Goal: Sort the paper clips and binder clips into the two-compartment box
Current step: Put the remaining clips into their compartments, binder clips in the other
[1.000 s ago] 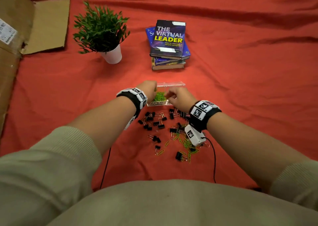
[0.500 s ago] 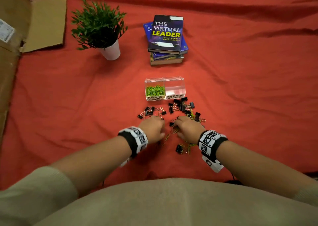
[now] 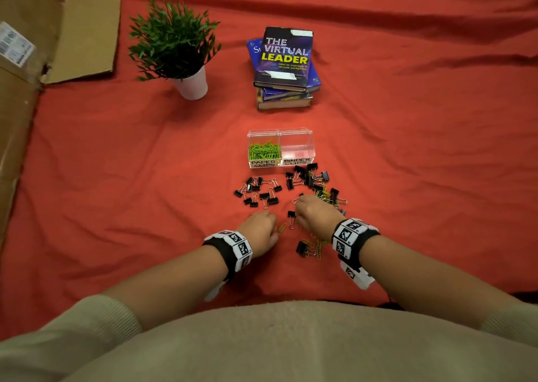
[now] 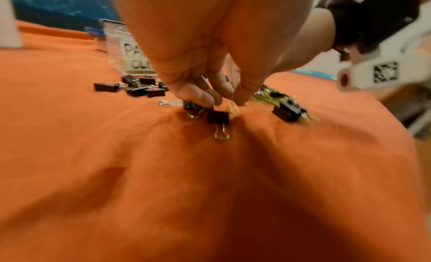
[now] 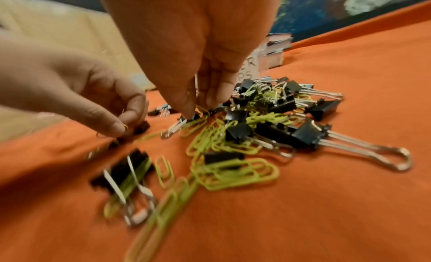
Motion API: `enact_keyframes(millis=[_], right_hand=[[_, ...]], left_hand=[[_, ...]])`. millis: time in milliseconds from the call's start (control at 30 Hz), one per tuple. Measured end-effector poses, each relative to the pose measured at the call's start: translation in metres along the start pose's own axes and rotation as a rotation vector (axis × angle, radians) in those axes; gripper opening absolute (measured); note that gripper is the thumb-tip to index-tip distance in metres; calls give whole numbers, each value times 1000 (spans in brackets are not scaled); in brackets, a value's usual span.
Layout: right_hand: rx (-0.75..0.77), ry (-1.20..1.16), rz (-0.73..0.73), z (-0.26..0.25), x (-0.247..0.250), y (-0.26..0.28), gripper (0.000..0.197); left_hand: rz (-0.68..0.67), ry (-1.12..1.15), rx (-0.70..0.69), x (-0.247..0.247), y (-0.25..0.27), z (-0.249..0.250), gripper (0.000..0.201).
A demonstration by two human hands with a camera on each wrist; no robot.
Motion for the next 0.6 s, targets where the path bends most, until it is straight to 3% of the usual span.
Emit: enact_keyframes(millis=[67,200,500,600], right_hand=[[-134,-194,106,10,15,2,10],[-335,-590,161,33,31,7,4],[-584,-1292,168,53,30,23,19],[-614,-1191,111,56,25,27,12]], left_hand=[[45,180,65,9,0,-5,1],[30,373,173,11,-5,-13,13],[-10,139,180,-10,-23,6,23],[-27,63,160,-15,-24,8,25]])
Point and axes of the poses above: each hand's wrist, its own y-axis away from the middle knuckle, its own x-axis out of the back of the hand, z = x × y, the point moved 7 cm from there along -y, towards the middle knuckle, and after that the axes turned 14 degrees about -y, right-handed, at the moved point
